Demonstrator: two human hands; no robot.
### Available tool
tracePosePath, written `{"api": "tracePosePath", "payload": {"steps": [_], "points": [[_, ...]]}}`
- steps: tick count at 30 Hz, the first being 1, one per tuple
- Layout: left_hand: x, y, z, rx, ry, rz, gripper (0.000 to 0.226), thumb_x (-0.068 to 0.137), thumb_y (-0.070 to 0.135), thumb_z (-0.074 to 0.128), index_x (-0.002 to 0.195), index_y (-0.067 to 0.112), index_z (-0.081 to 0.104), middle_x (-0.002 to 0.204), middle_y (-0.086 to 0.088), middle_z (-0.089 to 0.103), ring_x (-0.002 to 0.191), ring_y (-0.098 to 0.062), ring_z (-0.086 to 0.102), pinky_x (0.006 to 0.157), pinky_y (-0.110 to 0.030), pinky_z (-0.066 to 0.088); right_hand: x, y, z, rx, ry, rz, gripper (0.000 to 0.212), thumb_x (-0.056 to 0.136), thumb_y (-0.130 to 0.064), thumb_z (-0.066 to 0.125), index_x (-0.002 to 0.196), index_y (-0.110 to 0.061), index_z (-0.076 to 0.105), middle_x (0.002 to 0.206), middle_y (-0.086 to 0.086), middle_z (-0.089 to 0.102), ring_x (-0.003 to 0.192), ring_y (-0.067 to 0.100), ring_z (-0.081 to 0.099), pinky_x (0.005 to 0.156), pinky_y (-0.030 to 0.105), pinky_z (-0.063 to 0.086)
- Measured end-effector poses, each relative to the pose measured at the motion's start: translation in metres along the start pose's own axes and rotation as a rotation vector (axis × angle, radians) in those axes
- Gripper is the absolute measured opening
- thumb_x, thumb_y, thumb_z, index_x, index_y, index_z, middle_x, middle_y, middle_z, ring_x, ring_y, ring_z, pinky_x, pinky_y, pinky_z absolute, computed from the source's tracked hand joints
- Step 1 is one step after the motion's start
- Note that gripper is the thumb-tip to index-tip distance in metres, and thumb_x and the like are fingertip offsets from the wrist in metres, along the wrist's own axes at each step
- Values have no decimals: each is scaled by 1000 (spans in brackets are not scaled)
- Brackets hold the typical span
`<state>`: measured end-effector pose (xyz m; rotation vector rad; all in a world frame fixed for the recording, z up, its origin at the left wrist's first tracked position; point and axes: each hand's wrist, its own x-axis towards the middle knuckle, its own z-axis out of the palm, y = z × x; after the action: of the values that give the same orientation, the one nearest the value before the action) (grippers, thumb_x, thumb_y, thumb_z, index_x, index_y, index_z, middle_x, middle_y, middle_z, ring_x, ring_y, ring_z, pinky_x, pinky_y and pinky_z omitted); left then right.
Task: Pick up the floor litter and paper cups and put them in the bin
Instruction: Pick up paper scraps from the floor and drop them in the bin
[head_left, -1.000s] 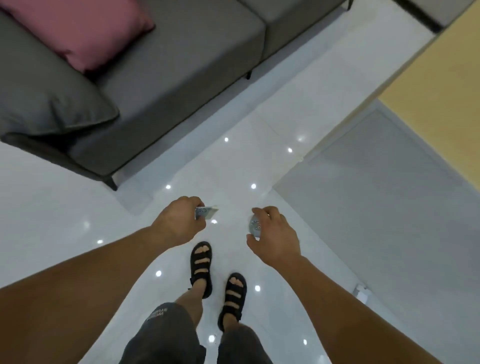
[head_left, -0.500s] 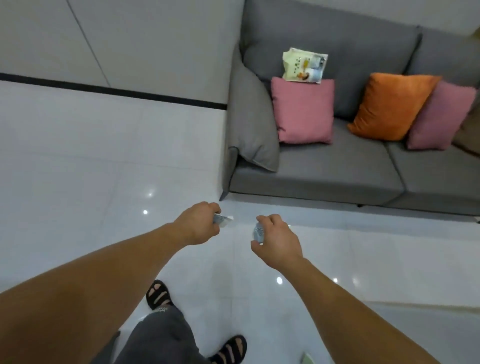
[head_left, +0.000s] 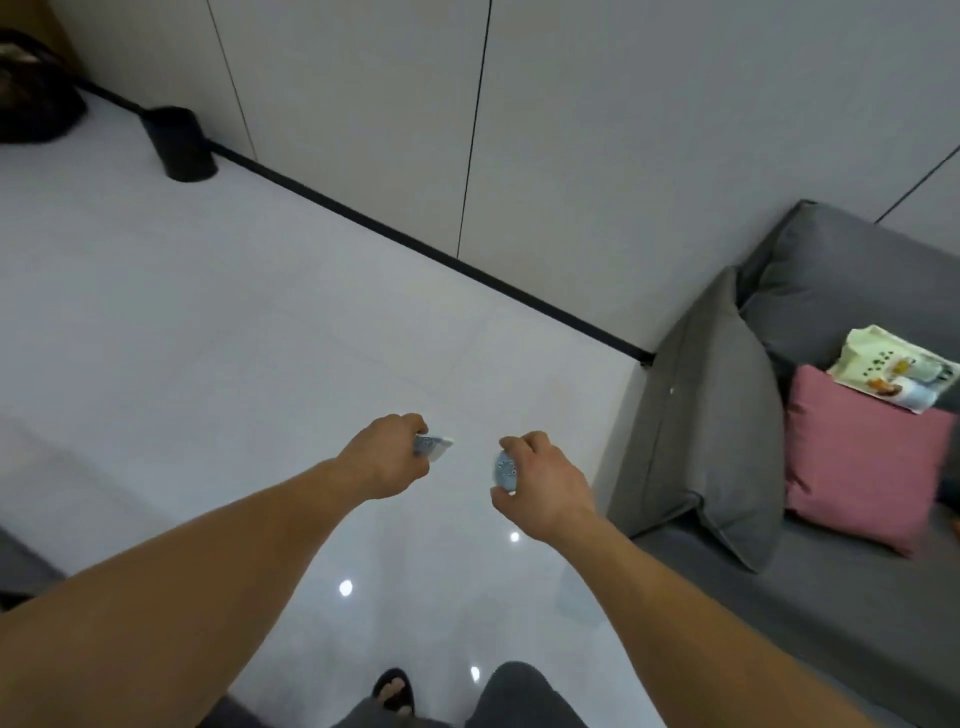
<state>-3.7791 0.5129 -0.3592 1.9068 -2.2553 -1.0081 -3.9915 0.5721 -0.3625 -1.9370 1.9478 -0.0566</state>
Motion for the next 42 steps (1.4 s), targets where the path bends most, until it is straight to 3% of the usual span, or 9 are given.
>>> {"api": "tracePosePath", "payload": {"steps": [8,17,19,29,38,42], "points": [[105,-55,-83,-80,128,-85,38,88,27,56,125,18,54,116,-5,60,85,-20,57,68,-27,46,166,-61,-22,-45,-19,-158,64,87,-42,61,144,-25,38,136,0,40,115,24,50,88,34,49],[217,-128,-199,-138,278,-234,34,89,26,56,123,17,55,112,-4,59,82,-17,54,54,-21,36,362,-158,-64,-73,-38,-367,63,87,-40,61,143,-24,40,136,1,41,115,24,49,88,33,49],[232,-149,-220,-155,282,-263,35,89,26,56,123,19,54,112,-3,59,83,-17,54,58,-21,37,394,-184,-67,-92,-59,-397,63,87,-40,62,143,-23,40,136,1,41,115,24,50,89,33,49],[309,-330,-354,-222,340,-357,37,89,25,56,125,17,53,116,-5,59,86,-18,54,68,-25,41,561,-370,-49,-161,-97,-478,62,87,-41,61,143,-25,40,136,0,41,114,23,51,88,33,49],[376,-450,-480,-202,348,-404,35,87,23,57,122,17,55,111,-6,59,85,-20,55,67,-25,41,687,-506,-44,-144,-103,-504,61,88,-41,60,142,-24,40,136,0,41,115,22,50,89,32,49],[431,-490,-530,-196,348,-409,37,87,22,56,124,17,53,113,-6,57,84,-20,55,59,-26,41,765,-552,-43,-149,-105,-536,62,87,-42,60,143,-24,39,136,0,40,115,22,50,89,32,49]]}}
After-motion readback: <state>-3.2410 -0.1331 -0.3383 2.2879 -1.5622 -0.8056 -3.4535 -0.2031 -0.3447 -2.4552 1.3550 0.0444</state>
